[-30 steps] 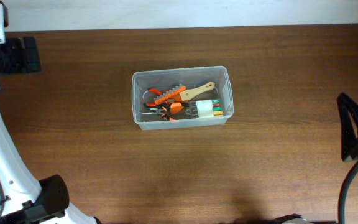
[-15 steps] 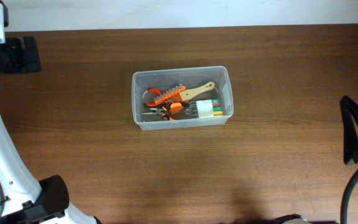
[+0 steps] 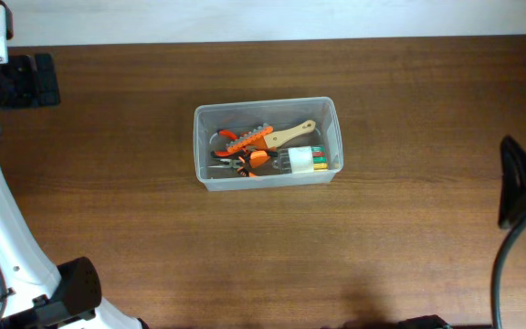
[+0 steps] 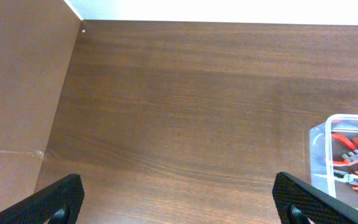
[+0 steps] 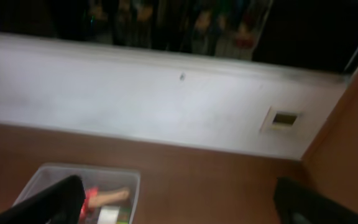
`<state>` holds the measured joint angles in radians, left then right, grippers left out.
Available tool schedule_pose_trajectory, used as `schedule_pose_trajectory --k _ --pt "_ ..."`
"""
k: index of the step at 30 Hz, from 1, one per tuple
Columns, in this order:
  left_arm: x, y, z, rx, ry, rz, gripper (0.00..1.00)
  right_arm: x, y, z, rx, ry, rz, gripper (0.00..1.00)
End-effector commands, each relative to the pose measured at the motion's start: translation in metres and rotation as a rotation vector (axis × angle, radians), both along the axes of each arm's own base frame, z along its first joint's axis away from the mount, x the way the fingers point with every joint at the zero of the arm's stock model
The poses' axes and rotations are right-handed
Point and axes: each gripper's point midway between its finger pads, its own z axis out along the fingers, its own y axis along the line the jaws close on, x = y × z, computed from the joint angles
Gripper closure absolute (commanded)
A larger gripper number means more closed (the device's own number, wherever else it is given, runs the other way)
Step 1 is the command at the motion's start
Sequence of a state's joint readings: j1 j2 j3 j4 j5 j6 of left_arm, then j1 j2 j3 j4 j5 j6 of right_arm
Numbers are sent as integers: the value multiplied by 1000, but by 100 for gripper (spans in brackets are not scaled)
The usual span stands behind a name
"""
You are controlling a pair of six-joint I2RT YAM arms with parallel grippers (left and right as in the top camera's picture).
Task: Pack container
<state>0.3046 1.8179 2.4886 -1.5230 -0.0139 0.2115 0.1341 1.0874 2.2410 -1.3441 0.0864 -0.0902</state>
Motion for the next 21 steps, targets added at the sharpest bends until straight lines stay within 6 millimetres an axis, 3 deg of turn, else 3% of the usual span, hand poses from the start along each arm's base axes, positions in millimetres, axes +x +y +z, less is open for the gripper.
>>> schedule_pose_trajectory --k 1,6,16,21 --pt "-2 -1 4 -16 -15 9 1 2 -5 -37 -12 14 -28 2" --pt "-2 -1 4 -16 -15 9 1 13 -4 -115 -15 31 -30 2" --pt "-2 -1 4 -16 -15 9 1 38 -1 -299 -30 147 -29 2" --pt "-2 -1 4 -16 -15 9 1 45 0 -354 45 142 -50 2"
